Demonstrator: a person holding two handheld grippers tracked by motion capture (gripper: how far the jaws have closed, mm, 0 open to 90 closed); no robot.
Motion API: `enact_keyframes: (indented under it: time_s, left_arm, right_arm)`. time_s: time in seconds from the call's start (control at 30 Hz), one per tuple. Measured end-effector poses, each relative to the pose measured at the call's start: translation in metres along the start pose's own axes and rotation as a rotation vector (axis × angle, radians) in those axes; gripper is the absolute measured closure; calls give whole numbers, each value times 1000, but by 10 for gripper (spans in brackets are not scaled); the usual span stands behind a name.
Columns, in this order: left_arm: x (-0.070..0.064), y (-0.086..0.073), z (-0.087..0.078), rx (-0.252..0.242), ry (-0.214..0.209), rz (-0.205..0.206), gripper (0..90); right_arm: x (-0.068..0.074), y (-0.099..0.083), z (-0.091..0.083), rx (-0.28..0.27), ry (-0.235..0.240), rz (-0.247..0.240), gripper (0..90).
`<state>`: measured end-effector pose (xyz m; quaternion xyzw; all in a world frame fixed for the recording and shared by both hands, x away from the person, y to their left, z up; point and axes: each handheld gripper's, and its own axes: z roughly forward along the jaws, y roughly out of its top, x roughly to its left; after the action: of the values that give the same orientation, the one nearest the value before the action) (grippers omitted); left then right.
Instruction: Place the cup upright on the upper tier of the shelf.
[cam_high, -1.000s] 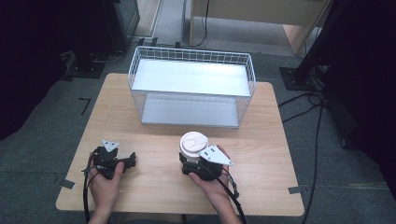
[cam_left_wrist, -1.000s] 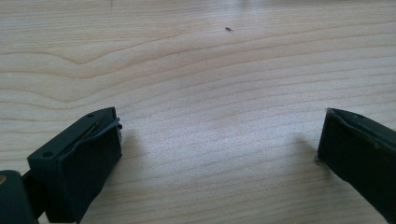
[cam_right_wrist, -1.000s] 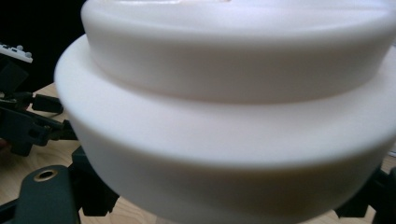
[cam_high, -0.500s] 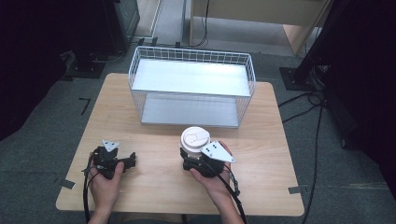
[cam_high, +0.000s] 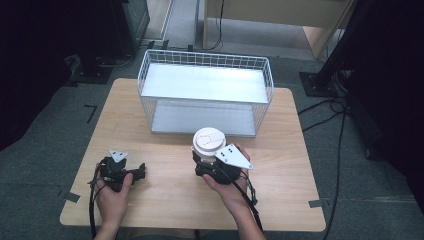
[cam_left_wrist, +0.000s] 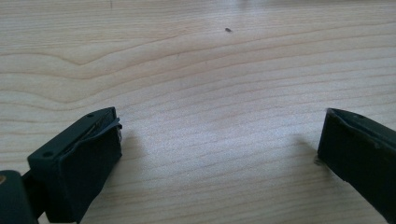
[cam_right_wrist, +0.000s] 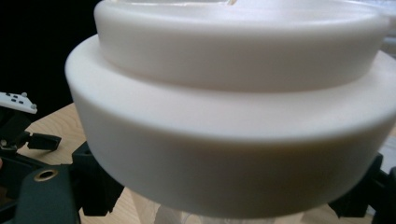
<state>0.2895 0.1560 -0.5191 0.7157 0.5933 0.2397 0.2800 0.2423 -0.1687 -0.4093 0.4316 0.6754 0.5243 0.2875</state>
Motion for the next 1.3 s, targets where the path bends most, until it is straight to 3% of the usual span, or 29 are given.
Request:
enact_keyframes:
  time_s: [0.87,1.3]
  left_arm:
    - [0,0,0,2,0,0,0]
    - [0,0,0,1,0,1,0]
  right_arm:
    - [-5,42,-6,-130,-47,-26,163]
    - [-7,56,-7,-154,-60,-45,163]
